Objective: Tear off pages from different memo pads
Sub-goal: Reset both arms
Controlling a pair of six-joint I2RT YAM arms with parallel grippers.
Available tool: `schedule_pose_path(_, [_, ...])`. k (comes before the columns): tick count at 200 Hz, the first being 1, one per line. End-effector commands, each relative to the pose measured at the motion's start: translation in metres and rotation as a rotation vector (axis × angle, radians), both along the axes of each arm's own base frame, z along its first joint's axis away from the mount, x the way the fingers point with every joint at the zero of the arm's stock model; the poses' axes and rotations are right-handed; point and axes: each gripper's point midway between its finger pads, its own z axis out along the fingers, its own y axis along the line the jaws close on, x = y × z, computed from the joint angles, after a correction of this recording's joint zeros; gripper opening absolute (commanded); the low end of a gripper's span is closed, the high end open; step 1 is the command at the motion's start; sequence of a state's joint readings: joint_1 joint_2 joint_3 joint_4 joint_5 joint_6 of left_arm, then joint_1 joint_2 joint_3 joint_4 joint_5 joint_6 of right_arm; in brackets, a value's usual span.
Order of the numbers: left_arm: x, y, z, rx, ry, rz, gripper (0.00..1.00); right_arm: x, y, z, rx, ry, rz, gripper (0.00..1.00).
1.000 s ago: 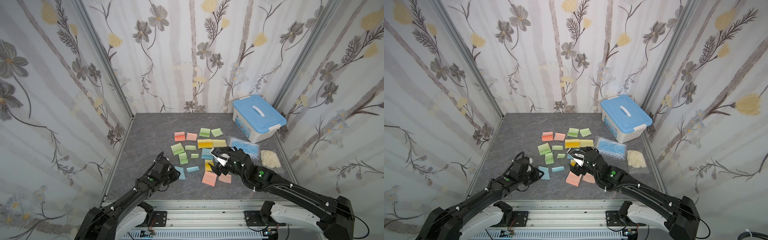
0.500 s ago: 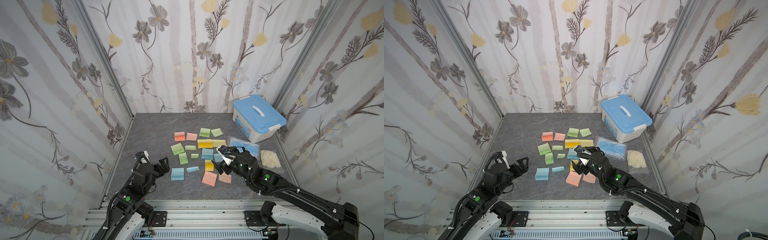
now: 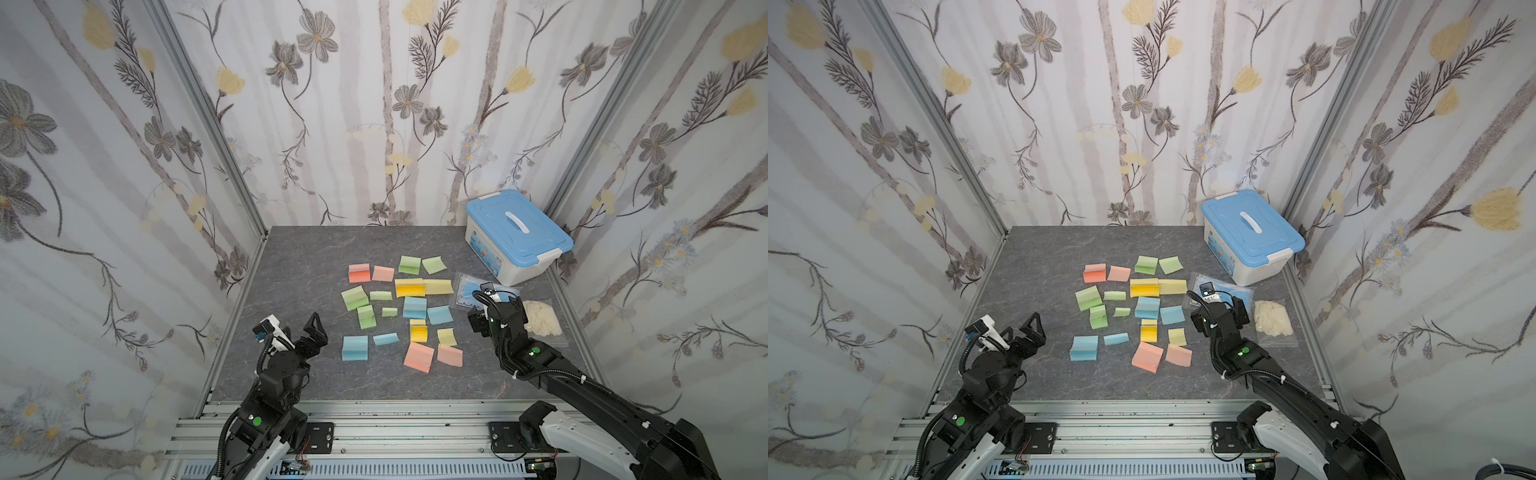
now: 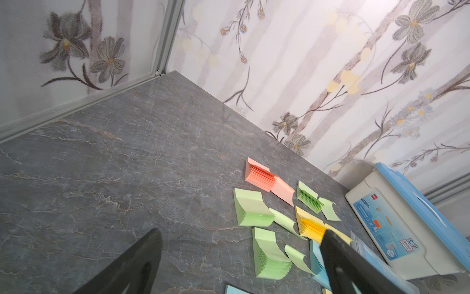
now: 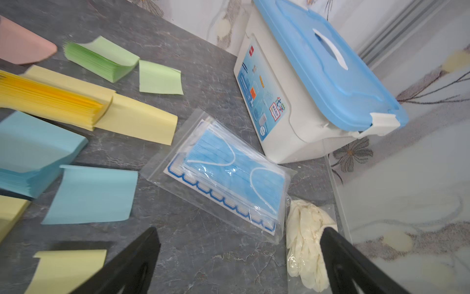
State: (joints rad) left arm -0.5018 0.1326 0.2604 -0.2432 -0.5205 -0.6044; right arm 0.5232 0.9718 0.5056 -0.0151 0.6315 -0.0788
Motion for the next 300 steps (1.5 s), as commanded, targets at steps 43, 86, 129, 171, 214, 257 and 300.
schedule_pose_path(43, [-0.005,0.024,-0.008,0.028,-0.063,0.122,1.0,0.017,-0.074,-0.036,0.255,-0.107,-0.317,1.0])
schedule_pose_path(86, [-0.004,0.023,-0.026,0.021,-0.029,0.126,1.0,0.026,-0.109,-0.043,0.296,-0.169,-0.49,1.0])
schedule_pose_path(129, [-0.004,0.023,-0.031,0.011,-0.015,0.125,1.0,0.045,-0.115,-0.04,0.253,-0.27,-0.484,1.0])
schedule_pose_path(171, [-0.004,0.025,-0.041,-0.022,0.002,0.152,1.0,0.042,-0.084,-0.039,0.295,-0.299,-0.252,1.0])
schedule_pose_path(214, [-0.003,0.026,-0.045,-0.033,-0.004,0.162,1.0,0.081,-0.026,-0.068,0.282,-0.06,0.08,1.0])
schedule_pose_path(257, [-0.005,0.041,-0.026,0.104,-0.043,0.231,1.0,0.085,-0.028,-0.068,0.287,-0.069,0.067,1.0])
schedule_pose_path(300, [0.004,0.048,-0.024,0.187,-0.096,0.299,1.0,0.084,-0.027,-0.067,0.293,-0.063,0.077,1.0])
